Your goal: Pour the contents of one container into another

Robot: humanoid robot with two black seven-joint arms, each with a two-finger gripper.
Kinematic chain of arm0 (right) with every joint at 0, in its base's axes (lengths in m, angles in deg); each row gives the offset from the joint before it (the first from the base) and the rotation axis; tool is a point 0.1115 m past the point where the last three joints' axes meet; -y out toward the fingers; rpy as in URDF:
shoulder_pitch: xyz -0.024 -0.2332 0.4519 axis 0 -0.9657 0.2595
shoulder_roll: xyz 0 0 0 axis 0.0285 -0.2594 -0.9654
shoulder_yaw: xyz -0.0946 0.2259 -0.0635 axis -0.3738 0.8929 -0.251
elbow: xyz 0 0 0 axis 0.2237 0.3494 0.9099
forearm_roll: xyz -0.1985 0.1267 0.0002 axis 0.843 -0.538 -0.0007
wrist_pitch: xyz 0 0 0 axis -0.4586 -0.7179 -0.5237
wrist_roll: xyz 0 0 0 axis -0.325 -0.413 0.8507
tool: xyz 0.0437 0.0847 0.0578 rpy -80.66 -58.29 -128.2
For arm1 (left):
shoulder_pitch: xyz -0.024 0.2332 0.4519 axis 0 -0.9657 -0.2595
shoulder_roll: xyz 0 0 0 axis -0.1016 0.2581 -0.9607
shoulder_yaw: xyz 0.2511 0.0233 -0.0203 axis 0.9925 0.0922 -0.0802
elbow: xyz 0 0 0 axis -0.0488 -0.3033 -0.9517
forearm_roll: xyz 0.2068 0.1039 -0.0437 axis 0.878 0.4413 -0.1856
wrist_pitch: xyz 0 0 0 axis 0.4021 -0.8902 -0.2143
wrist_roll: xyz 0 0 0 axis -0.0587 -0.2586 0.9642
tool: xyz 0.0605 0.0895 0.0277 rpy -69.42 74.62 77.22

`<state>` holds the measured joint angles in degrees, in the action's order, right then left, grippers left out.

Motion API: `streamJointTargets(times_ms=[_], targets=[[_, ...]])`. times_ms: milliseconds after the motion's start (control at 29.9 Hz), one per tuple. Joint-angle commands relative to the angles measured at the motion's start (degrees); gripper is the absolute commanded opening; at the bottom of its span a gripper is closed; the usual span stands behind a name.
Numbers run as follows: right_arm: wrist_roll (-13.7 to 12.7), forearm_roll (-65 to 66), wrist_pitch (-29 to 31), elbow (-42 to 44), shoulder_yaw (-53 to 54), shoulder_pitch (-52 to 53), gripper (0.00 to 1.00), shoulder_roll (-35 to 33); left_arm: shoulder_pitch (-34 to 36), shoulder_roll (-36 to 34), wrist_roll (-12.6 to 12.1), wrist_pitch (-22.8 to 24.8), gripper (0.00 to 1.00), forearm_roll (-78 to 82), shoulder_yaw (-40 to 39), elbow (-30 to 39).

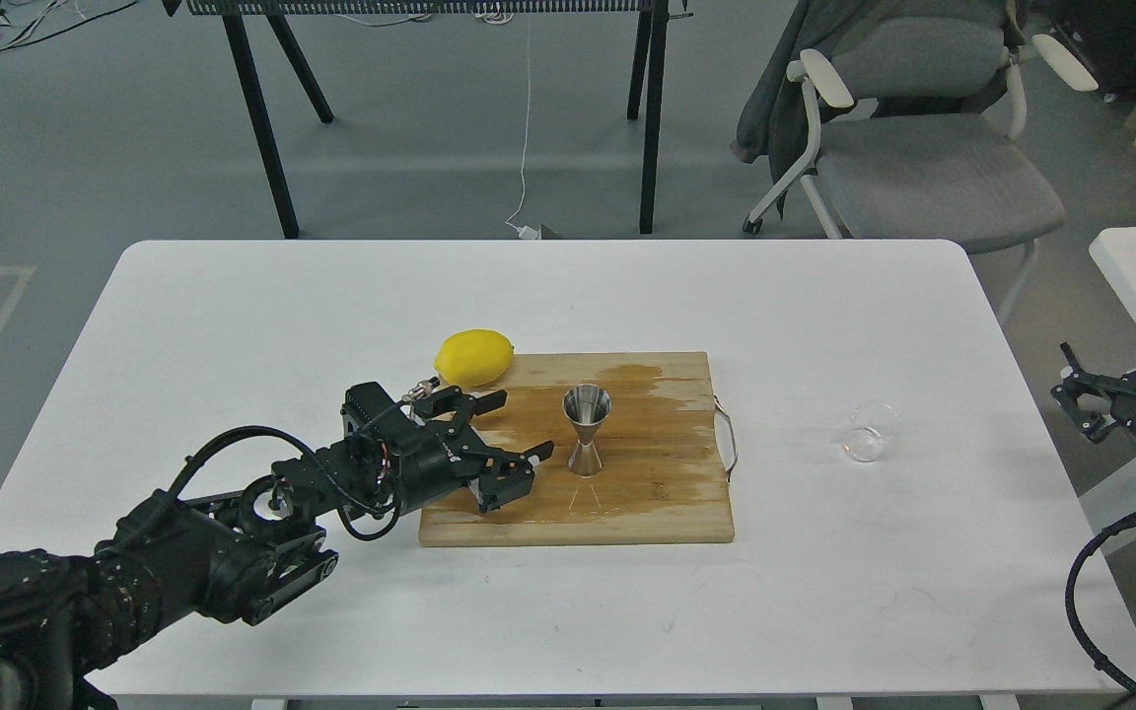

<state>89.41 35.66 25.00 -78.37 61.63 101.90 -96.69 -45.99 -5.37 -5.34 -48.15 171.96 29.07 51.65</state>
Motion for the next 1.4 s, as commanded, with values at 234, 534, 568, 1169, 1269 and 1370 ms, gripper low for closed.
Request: streamJointTargets(times_ms=[234,534,568,1169,1269,1370], targets=[[0.0,0.0,0.0,0.01,0.35,-0.26,1.0,-0.18,-1.79,-17.4,0.0,0.0,0.89,-4.02,-0.71,14.04],[-0.09,0.0,0.0,-0.43,0.26,-0.26,1.0,-0.36,2.69,-41.78,0.0,10.8,0.89,-29.94,-7.19,28.04],[-0.09,-0.09,0.0,-0.43,0.26,-0.17,1.0,-0.27,2.87,-42.04,0.0,16.86,0.89,-32.84,-10.0,27.95],[-14.65,-8.93,0.0,-9.55,-3.68,0.27,0.99,-2.98,3.57,-40.39,0.0,56.0,0.89,-94.88,-31.12,1.68],[-20.91,-17.9,0.0,-14.56,-9.04,-0.52,0.99,-8.25,3.31,-38.45,0.0,56.0,0.89,-101.06,-31.12,0.62],[-25.21,-30.19,-0.75,-20.54,-13.18,-2.62,0.99,-14.57,3.04,-36.78,0.0,56.0,0.89,-103.18,-31.21,0.44]])
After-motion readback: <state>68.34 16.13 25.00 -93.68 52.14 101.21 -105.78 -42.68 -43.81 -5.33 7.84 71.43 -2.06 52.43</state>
